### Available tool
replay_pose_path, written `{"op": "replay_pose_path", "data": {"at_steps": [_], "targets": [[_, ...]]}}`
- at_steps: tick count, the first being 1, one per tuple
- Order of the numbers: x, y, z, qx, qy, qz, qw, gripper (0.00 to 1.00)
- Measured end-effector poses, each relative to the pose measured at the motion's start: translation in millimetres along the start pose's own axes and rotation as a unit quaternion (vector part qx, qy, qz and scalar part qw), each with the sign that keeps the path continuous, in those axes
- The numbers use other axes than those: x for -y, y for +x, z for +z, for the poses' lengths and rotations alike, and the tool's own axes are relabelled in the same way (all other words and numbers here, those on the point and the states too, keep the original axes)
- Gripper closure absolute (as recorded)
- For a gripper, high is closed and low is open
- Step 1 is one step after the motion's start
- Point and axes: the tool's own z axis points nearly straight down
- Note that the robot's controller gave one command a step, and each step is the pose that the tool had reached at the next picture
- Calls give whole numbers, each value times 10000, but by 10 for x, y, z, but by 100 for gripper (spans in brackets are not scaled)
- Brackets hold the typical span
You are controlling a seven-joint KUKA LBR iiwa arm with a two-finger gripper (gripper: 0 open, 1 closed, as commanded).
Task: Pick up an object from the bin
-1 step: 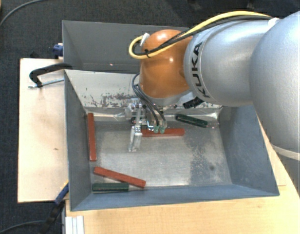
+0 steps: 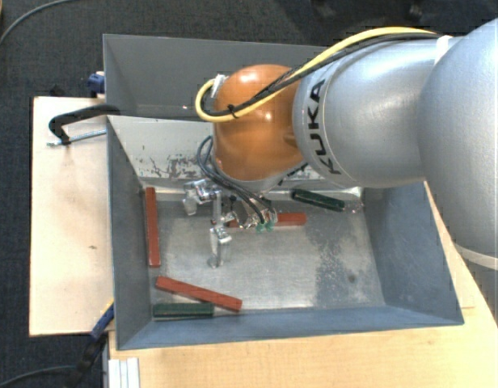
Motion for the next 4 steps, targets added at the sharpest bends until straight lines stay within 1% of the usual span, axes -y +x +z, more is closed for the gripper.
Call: {"op": "replay_pose_path", "data": {"at_steps": [1, 2, 3, 4], "targets": [[-366, -484, 637, 16, -4, -1375, 9905, 0], [-119, -156, 809, -6, 6, -2051, 9787, 0], [-192, -585, -522, 69, 21, -3096, 9508, 0], [11, -199, 34, -14, -3, -3823, 9240, 0]]}}
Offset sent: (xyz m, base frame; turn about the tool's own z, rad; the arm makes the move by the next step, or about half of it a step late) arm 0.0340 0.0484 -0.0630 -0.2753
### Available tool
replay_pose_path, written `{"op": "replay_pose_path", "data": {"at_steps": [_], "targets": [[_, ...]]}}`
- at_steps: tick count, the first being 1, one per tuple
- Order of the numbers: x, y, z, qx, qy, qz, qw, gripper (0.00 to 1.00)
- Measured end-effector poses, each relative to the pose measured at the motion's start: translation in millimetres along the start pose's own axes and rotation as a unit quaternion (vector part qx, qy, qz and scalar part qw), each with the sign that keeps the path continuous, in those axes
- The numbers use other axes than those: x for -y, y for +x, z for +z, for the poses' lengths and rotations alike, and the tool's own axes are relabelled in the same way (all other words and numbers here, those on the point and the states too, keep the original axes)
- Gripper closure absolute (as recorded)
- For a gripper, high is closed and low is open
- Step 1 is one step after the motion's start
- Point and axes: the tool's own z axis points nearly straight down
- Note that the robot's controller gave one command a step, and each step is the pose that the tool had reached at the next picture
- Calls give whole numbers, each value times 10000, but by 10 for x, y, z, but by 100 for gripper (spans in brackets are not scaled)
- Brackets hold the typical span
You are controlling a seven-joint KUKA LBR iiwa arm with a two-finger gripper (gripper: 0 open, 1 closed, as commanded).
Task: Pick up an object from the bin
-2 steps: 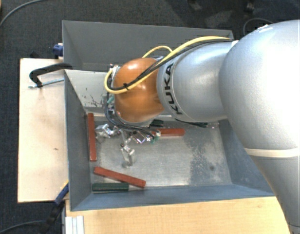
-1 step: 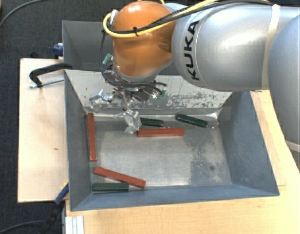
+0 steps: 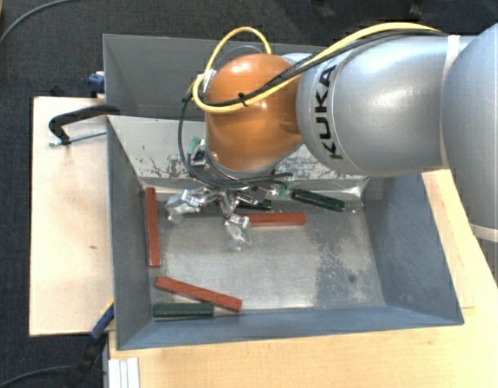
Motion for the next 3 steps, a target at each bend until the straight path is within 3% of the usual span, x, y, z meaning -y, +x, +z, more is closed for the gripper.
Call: {"op": "replay_pose_path", "data": {"at_steps": [1, 2, 3], "targets": [[271, 40, -312, 38, 45, -1091, 9940, 0], [542, 1036, 133, -10, 3, -2375, 9714, 0], [609, 1045, -135, 20, 42, -3596, 9331, 0]]}}
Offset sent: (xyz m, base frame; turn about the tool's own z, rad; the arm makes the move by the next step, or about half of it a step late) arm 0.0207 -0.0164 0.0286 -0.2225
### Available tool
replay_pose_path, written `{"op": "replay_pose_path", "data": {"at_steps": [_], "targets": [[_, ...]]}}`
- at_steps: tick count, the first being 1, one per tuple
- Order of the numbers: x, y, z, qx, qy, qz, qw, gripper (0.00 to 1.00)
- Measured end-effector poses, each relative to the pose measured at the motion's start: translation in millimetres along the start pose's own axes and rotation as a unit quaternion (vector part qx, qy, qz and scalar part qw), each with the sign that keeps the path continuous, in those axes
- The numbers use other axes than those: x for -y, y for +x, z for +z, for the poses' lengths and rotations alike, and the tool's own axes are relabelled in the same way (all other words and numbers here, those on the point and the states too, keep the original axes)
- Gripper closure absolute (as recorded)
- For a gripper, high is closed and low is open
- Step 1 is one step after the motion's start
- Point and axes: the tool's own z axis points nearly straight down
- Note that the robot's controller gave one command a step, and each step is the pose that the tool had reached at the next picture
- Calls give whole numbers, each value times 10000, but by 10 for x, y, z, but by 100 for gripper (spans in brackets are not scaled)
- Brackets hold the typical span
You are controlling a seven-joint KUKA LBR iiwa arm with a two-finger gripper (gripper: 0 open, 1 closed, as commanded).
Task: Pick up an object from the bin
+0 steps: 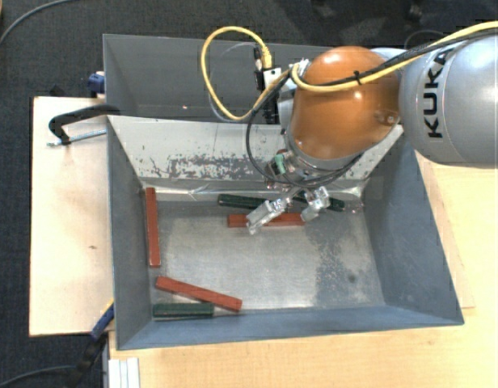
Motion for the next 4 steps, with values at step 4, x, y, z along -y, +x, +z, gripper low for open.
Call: {"op": "replay_pose_path", "data": {"at_steps": [4], "targets": [[-163, 340, -78, 3, -5, -5455, 8381, 0]]}}
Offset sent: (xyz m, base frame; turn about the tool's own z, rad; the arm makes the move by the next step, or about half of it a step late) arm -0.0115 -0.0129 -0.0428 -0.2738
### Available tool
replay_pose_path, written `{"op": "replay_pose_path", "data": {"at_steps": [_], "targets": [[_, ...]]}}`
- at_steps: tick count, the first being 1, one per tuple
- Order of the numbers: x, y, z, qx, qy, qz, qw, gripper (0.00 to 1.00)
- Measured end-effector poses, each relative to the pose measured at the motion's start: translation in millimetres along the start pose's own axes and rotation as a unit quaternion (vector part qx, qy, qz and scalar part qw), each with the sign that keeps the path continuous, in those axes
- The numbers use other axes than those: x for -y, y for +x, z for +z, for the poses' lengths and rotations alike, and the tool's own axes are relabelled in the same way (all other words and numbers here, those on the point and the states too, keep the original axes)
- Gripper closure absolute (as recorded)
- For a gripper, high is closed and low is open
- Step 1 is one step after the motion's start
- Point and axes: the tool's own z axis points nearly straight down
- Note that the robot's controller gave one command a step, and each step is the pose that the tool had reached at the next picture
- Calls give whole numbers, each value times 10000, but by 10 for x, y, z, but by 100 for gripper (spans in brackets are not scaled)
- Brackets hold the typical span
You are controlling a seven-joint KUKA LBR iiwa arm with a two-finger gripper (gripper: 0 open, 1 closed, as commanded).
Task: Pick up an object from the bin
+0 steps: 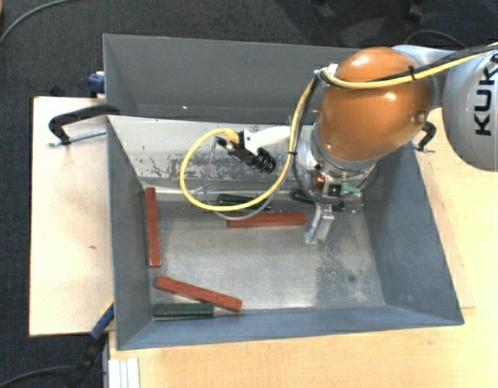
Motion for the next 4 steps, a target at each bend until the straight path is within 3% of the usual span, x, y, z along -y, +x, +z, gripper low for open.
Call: {"op": "replay_pose_path", "data": {"at_steps": [1, 2, 3, 4], "targets": [[264, 3, -388, 5, 5, -644, 9979, 0], [-703, -503, 862, 84, -35, -669, 9977, 0], [50, 161, 418, -11, 24, -474, 9989, 0], [57, 253, 1015, 56, -13, -440, 9990, 0]]}}
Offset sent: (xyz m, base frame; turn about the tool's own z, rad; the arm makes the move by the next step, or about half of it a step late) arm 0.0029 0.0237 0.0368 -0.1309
